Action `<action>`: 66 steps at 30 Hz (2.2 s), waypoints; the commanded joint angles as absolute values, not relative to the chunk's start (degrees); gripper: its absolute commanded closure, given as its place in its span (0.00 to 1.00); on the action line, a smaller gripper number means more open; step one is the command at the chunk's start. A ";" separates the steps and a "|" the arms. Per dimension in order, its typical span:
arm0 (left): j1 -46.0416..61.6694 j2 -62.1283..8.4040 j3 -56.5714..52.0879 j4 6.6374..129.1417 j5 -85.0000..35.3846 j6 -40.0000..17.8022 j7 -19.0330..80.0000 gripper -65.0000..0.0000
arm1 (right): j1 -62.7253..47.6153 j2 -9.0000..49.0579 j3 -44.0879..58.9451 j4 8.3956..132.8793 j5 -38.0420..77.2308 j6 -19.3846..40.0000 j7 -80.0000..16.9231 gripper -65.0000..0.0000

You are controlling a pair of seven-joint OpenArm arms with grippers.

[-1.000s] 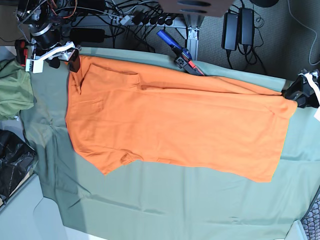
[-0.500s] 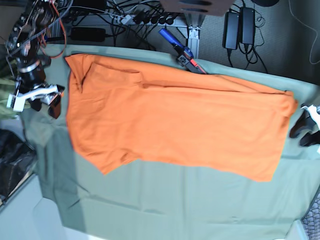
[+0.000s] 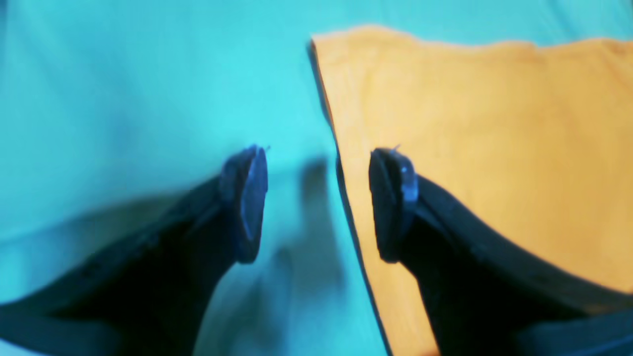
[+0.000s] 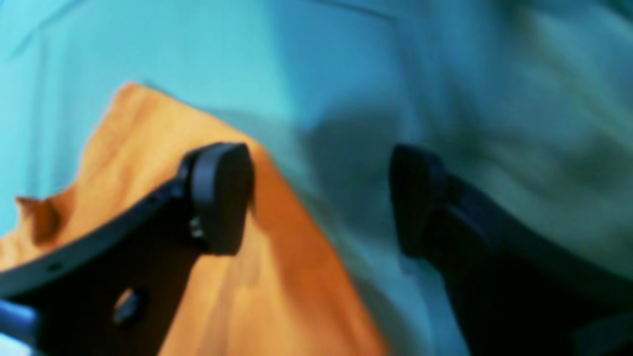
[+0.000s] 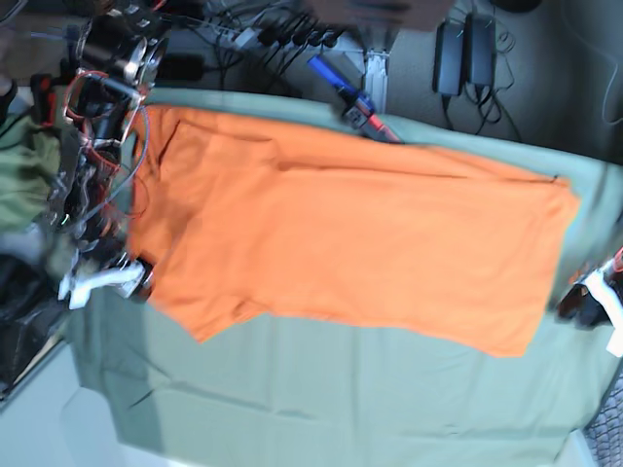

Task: Fold the T-shirt properly
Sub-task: 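Release corners and regrasp the shirt's side edge with both grippers, then drag the held side edge across the shirt, folding it lengthwise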

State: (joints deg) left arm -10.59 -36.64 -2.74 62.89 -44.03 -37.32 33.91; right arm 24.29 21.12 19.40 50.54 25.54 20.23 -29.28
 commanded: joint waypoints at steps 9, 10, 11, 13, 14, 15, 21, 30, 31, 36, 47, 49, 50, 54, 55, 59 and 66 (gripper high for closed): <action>-18.52 -34.50 -2.90 50.37 -43.42 -37.67 30.41 0.44 | 28.97 21.71 9.02 48.75 24.45 24.49 -29.39 0.33; -19.27 -34.24 -2.90 49.50 -43.42 -37.71 30.24 0.44 | 28.80 21.69 8.73 48.75 24.47 24.51 -29.50 0.33; -19.81 -33.93 -2.90 48.90 -43.42 -37.74 29.93 0.44 | 28.69 21.56 8.64 48.73 24.51 24.53 -29.85 0.33; -20.56 -33.17 -2.90 48.25 -43.42 -37.74 29.28 0.44 | 28.53 21.30 8.64 48.75 24.69 24.53 -31.14 0.33; -20.95 -32.62 -2.90 48.05 -43.40 -37.74 29.28 0.44 | 28.53 21.08 8.64 48.75 24.77 24.51 -31.66 0.33; -21.32 -32.05 -2.90 47.90 -43.40 -37.76 29.23 0.44 | 28.53 20.86 8.64 48.75 25.06 24.51 -32.10 0.33; -23.38 -28.25 -0.40 46.81 -39.40 -37.71 27.40 0.44 | 28.53 20.78 8.64 48.75 27.31 24.53 -33.52 0.33; -24.32 -26.98 3.11 45.56 -37.78 -36.25 25.45 0.44 | 28.16 20.78 8.64 48.75 28.34 24.71 -34.61 0.34; -24.32 -26.98 3.11 45.56 -37.78 -36.21 25.47 0.45 | 28.05 20.78 8.67 48.75 28.69 24.71 -34.61 0.34; -24.32 -27.00 3.09 45.56 -37.39 -36.25 25.45 0.66 | 28.05 20.80 8.64 48.86 29.36 24.75 -34.68 0.54; -24.29 -28.64 3.09 45.58 -37.74 -40.00 24.51 1.00 | 27.97 21.15 9.13 49.78 29.39 24.84 -35.09 1.00; -24.27 -29.12 3.09 45.58 -39.83 -40.00 26.55 1.00 | 27.70 21.19 9.47 51.05 29.65 24.88 -36.77 1.00; -24.27 -29.34 3.09 45.58 -40.99 -40.00 28.21 1.00 | 27.22 21.26 9.47 52.14 29.91 24.88 -37.80 1.00; -24.14 -30.28 3.09 45.91 -47.07 -40.00 35.05 1.00 | 23.07 21.28 9.47 60.49 30.65 24.88 -40.01 1.00; -24.08 -30.65 3.09 46.13 -48.75 -40.00 36.23 1.00 | 21.76 21.34 9.47 62.94 30.63 24.88 -40.64 1.00; -23.03 -32.60 3.09 48.36 -53.28 -40.00 41.52 1.00 | 16.93 22.72 9.47 69.73 30.70 24.88 -41.89 1.00; -16.82 -35.90 3.09 56.88 -58.08 -40.00 46.17 1.00 | 9.69 26.41 9.47 74.91 31.53 24.88 -41.80 1.00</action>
State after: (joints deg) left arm -15.49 -34.61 3.44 56.05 -56.97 -39.16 47.00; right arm 8.62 25.26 9.13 74.04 31.33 20.32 -42.50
